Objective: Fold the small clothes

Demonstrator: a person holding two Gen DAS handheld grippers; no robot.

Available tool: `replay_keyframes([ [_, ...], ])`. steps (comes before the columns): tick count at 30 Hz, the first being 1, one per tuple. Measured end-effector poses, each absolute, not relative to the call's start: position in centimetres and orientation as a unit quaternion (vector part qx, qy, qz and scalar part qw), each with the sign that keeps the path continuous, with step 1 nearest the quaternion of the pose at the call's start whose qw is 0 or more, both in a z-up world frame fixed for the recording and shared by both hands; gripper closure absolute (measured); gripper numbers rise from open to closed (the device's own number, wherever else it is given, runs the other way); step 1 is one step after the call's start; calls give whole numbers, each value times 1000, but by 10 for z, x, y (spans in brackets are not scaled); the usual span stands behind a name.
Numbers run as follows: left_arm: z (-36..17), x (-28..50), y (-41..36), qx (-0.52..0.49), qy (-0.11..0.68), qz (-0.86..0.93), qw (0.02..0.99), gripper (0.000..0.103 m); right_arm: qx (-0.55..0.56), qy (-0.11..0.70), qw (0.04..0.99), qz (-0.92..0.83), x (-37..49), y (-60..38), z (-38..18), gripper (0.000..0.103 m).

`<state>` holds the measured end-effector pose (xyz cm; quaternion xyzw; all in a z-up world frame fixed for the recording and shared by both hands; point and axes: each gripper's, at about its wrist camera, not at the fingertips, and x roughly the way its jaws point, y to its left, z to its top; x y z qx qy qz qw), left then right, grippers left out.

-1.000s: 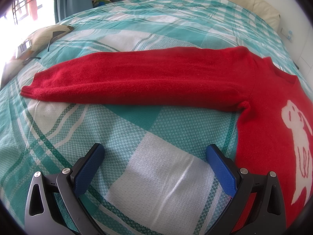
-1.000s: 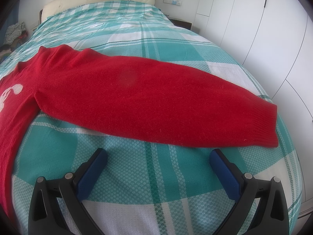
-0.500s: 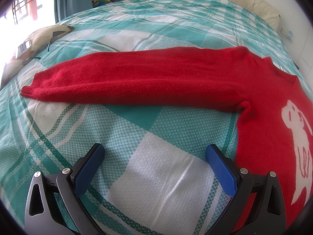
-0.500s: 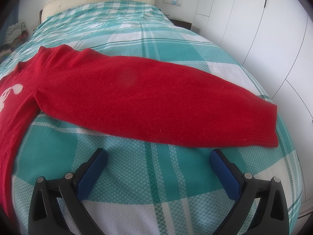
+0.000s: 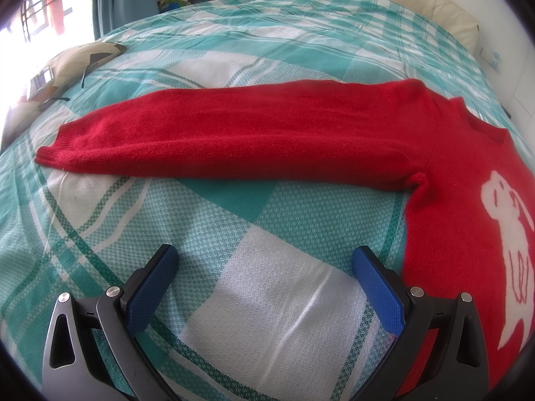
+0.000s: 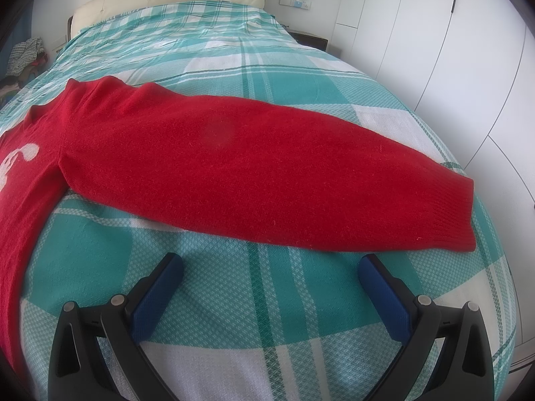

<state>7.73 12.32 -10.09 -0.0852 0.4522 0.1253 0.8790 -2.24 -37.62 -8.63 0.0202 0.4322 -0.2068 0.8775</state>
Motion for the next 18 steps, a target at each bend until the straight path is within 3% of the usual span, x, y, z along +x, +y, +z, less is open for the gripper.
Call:
replay_keyframes([
  [18, -101, 77, 123, -85, 452, 126, 879, 0, 34, 435, 878, -197, -20, -381, -86, 0],
])
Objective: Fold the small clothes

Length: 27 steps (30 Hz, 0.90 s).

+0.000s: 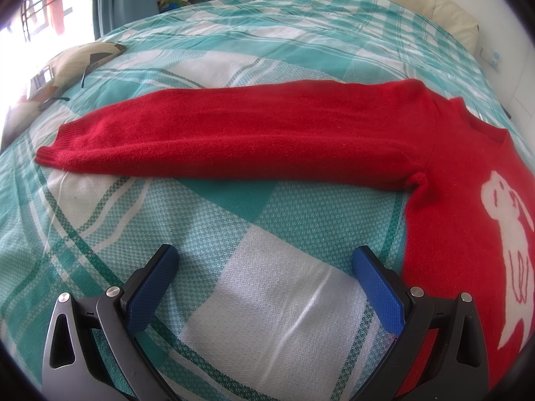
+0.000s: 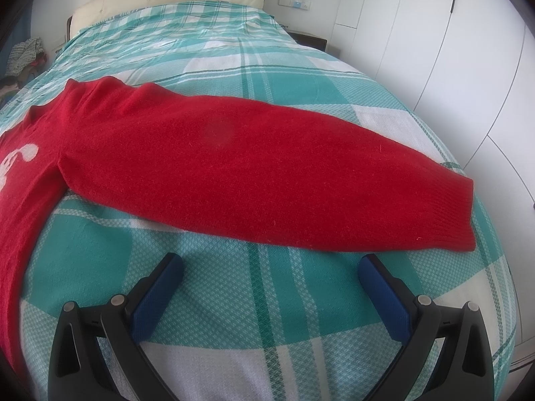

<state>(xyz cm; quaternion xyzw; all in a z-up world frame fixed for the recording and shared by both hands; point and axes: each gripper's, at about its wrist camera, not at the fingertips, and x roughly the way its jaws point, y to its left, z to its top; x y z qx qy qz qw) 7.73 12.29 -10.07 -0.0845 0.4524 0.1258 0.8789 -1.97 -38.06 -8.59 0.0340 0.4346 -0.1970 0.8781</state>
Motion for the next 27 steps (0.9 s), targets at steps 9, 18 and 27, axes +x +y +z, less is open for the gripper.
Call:
replay_keyframes([
  [9, -101, 78, 123, -85, 452, 126, 879, 0, 289, 321, 899, -73, -95, -483, -35, 0],
  [18, -101, 78, 124, -85, 452, 125, 879, 0, 526, 243, 813, -66, -123, -595, -80, 15],
  [27, -101, 78, 124, -86, 452, 125, 879, 0, 560, 289, 774, -62, -86, -610, -113, 100],
])
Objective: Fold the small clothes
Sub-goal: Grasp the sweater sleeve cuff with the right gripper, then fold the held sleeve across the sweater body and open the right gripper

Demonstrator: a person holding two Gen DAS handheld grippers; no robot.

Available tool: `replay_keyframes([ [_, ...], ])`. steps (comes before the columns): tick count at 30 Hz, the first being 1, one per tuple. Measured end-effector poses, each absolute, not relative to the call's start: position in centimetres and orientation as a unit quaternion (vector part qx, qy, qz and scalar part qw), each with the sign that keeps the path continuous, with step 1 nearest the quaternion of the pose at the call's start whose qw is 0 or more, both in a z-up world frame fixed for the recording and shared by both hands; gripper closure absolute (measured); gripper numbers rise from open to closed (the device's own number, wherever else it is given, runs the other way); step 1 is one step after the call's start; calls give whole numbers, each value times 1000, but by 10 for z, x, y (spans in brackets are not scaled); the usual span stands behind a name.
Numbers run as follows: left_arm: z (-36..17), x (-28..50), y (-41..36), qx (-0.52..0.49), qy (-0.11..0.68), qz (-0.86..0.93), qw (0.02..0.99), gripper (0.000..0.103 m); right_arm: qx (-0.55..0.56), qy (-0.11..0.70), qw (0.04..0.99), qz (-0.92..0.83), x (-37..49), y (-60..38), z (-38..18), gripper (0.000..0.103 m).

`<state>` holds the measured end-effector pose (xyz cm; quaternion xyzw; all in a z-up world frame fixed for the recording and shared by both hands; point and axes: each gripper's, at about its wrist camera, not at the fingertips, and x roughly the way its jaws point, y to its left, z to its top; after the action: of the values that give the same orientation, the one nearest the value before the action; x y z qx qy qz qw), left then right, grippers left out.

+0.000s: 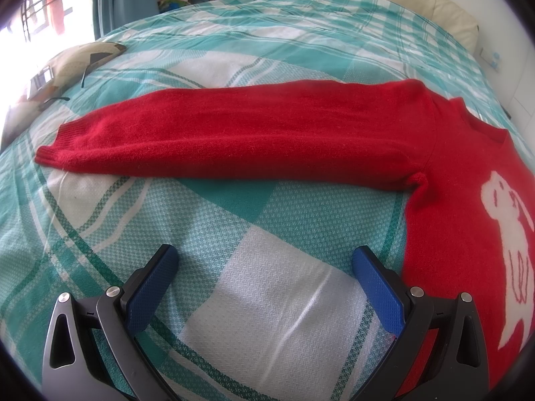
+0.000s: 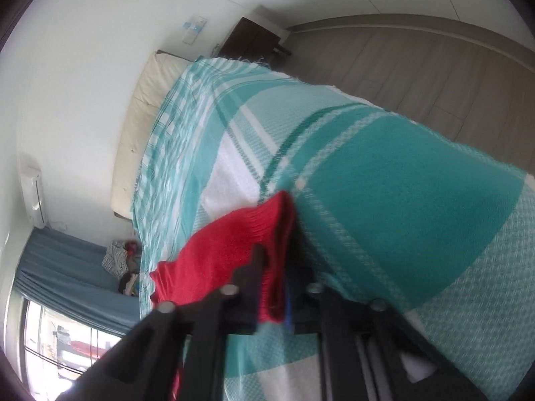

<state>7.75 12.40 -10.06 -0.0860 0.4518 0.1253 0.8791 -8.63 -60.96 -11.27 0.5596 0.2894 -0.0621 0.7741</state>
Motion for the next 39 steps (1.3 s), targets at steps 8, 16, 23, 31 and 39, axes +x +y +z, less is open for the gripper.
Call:
replay_keyframes([
  [8, -102, 77, 123, -83, 456, 127, 877, 0, 474, 271, 835, -66, -83, -583, -49, 99],
  [16, -102, 72, 123, -81, 465, 118, 874, 0, 388, 257, 885, 1, -31, -500, 69, 99],
  [23, -84, 48, 144, -93, 488, 76, 864, 0, 332, 275, 892, 137, 58, -348, 127, 99],
  [31, -89, 49, 149, -76, 485, 104, 865, 0, 287, 365, 851, 246, 147, -172, 66, 99],
  [39, -93, 50, 153, -85, 485, 97, 865, 0, 357, 492, 729, 315, 172, -115, -52, 35],
])
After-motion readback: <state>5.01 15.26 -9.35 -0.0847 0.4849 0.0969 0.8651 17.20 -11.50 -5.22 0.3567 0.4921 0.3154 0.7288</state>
